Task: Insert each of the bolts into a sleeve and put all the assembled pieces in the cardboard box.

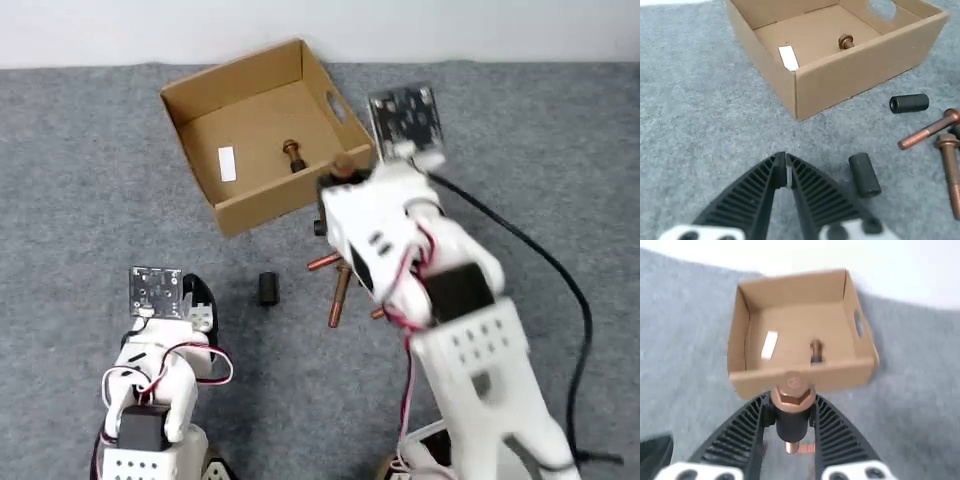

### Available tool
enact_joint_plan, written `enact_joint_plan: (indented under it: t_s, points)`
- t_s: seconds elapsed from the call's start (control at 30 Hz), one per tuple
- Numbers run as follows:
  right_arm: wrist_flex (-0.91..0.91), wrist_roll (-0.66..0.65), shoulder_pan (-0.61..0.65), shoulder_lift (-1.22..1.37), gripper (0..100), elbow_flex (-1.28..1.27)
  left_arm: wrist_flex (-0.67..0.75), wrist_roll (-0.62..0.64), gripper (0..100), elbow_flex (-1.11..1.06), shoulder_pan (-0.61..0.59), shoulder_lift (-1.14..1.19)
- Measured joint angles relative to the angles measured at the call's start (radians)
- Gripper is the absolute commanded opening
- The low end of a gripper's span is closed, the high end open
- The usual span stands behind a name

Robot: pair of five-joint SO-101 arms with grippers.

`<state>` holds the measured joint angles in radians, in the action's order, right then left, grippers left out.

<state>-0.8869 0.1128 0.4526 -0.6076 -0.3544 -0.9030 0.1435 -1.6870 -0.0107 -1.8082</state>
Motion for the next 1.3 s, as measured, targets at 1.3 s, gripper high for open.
enact_joint_plan:
  t_s: [1.3]
  points:
    - [0.270,-0.253,0.002,1.146,4.3,0.680,-0.080,0.000,1,-0.002,-0.006,0.000]
